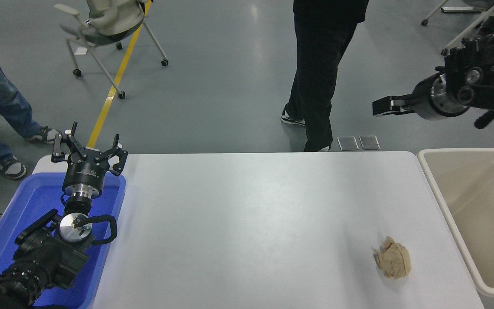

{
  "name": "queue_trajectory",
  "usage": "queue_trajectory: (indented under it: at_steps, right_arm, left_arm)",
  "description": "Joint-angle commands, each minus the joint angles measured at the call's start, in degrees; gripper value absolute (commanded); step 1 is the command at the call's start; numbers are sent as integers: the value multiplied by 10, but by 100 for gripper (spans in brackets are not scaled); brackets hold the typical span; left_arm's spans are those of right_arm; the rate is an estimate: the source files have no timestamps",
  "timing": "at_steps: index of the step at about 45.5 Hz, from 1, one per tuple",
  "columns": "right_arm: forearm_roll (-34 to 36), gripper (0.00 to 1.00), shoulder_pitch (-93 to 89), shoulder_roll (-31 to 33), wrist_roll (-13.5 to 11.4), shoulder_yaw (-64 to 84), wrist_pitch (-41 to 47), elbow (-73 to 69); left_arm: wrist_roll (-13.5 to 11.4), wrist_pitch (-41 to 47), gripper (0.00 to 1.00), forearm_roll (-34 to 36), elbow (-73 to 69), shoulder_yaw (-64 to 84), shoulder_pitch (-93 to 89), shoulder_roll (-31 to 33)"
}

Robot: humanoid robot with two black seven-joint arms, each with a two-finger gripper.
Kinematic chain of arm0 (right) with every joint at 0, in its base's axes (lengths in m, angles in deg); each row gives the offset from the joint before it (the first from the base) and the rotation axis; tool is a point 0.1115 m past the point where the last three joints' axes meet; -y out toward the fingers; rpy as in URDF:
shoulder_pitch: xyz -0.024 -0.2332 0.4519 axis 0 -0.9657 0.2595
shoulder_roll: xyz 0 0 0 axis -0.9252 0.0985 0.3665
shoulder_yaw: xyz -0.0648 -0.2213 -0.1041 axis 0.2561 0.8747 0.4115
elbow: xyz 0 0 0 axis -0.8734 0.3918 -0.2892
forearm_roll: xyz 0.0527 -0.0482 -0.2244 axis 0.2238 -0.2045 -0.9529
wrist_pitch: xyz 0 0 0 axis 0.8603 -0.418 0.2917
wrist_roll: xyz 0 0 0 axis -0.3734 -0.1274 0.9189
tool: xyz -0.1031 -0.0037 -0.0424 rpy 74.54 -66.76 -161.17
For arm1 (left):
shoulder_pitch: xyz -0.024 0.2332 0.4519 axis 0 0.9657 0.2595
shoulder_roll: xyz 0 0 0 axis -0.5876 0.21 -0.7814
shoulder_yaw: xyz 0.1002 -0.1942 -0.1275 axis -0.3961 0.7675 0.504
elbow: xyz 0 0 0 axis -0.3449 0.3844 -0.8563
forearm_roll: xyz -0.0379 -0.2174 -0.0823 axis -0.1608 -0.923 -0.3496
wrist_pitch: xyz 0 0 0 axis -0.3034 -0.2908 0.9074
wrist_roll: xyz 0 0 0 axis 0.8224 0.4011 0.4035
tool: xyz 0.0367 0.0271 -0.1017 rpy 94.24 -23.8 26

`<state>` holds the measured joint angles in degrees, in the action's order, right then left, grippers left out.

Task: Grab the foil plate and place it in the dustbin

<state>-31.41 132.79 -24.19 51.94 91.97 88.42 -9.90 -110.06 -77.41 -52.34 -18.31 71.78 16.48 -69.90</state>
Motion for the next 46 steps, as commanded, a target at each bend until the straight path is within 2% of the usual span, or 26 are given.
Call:
queue_trajectory:
  at_steps: [1, 11, 25, 34, 37, 42, 46]
  right_arm:
    - [41, 100, 16, -94, -1, 25, 54, -4]
    - [70, 100, 55, -118, -1, 37, 139, -42]
    - [142, 100, 145, -95, -2, 84, 251, -127]
    - [168, 100, 182, -88, -4, 103, 255, -151]
    - [184, 100, 203, -88, -15, 118, 255, -160]
    - [193, 100, 210, -89, -18, 125, 255, -169]
    - [230, 100, 214, -90, -20, 128, 255, -168]
  left_arm:
    - [0, 0, 99, 0, 0, 0, 0, 1]
    - [1, 0, 99, 0, 0, 0, 0, 0]
    - [0, 0, 99, 0, 0, 0, 0, 0]
    - [1, 0, 99, 0, 0, 0, 0, 0]
    - [0, 0, 99, 0, 0, 0, 0, 0]
    - [0, 0, 99, 0, 0, 0, 0, 0]
    - [0, 0, 99, 0, 0, 0, 0, 1]
